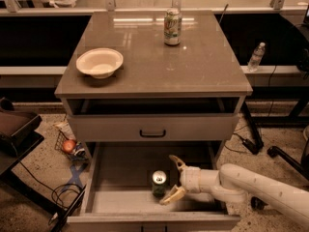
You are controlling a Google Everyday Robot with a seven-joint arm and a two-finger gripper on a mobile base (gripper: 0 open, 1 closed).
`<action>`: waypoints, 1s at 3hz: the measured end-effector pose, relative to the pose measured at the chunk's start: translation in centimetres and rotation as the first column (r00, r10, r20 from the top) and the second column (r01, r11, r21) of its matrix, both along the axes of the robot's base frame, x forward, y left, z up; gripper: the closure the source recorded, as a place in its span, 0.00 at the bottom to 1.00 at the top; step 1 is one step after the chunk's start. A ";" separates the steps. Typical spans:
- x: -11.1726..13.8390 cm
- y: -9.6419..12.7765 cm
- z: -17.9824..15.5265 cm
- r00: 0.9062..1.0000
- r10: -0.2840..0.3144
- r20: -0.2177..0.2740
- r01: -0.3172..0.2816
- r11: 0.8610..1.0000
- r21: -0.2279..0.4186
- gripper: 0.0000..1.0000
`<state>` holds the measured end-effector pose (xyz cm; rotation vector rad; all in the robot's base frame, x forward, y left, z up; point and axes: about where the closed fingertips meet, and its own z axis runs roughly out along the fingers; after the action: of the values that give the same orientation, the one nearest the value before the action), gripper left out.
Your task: Pick green can from middle drawer and place on counter
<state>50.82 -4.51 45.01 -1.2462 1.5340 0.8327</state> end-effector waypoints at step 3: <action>0.1 4.4 -0.2 0.997 0.076 -0.015 -0.075 0.996 0.045 0.69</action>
Offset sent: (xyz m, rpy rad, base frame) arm -0.0003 0.0468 -0.0043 0.0464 0.0131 0.0933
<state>50.95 -0.08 44.81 -1.2740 1.4819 0.9232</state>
